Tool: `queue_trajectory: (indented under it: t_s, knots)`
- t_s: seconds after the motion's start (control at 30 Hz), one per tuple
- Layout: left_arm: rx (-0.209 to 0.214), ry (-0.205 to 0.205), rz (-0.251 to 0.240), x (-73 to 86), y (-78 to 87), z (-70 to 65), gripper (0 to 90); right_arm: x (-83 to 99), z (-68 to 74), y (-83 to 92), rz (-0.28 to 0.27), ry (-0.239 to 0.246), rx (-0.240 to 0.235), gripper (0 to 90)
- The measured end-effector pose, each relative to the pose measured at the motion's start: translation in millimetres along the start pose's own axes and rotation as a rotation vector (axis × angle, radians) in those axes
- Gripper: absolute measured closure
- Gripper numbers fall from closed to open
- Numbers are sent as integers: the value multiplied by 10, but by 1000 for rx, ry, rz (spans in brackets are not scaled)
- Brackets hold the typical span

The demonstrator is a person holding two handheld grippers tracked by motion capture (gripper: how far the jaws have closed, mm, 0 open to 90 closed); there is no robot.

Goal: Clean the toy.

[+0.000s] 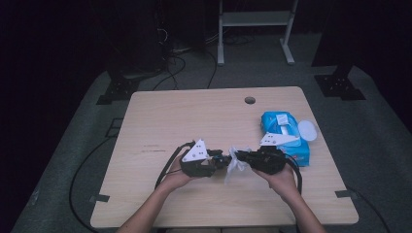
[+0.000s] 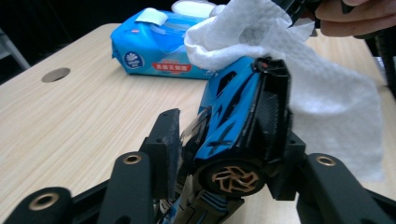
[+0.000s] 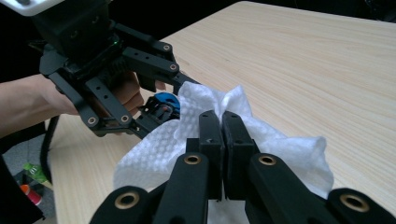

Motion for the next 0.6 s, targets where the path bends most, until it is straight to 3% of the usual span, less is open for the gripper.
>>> queue_trajectory:
  t_s: [0.2,0.33,0.6]
  knots:
    - [-13,-5,-21,45,10,10,484,4,-9,-78,5,-3,7,878]
    - [-30,-32,-9,75,-3,-7,435,50,-4,-131,25,2,18,878]
    - [-50,-63,-17,90,-35,-33,426,124,-55,-137,28,-16,25,878]
Point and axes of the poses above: each handheld gripper's, and its own axes: y roughly backward along the jaws, x roughly out of its underside, z roughly to its left, the point moved 8 cm from there along -y, roughly forward along the jaws, and after that the axes turned 6 degrees about z, right-handed, at the moved point
